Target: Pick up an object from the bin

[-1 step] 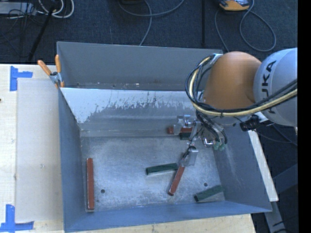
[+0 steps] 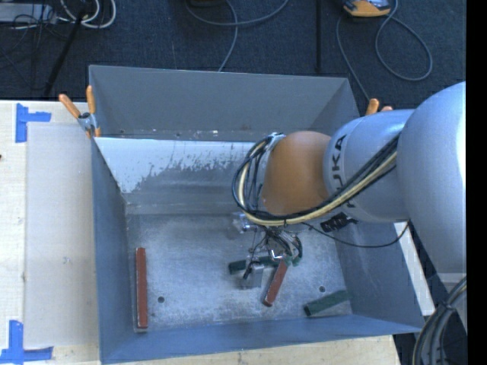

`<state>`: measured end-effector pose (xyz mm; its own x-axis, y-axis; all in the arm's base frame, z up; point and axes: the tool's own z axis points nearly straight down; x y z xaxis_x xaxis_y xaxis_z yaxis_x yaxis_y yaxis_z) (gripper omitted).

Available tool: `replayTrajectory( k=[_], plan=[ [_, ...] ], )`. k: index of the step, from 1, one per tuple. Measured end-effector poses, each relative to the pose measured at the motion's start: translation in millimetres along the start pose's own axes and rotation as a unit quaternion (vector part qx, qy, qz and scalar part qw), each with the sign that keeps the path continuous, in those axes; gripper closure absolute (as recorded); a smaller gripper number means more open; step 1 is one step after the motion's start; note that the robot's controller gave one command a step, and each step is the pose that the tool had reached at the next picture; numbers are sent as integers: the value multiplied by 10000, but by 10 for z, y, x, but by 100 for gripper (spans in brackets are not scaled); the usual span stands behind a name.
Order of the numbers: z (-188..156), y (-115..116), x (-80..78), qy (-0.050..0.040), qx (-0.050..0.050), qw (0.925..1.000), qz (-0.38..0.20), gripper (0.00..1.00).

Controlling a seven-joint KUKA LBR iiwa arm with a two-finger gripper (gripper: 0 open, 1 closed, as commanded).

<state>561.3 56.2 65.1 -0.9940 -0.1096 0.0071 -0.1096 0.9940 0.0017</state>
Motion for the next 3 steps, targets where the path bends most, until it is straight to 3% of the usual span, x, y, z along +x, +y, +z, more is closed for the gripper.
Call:
replayTrajectory(
  k=[1, 2, 3],
  plan=[
    [-47, -13, -21, -32, 5, 10000, 14, 100],
    [-978, 954, 186, -69, -18, 10000, -43, 100],
    [-929, 901, 191, -36, 6, 10000, -7, 0]
  ],
)
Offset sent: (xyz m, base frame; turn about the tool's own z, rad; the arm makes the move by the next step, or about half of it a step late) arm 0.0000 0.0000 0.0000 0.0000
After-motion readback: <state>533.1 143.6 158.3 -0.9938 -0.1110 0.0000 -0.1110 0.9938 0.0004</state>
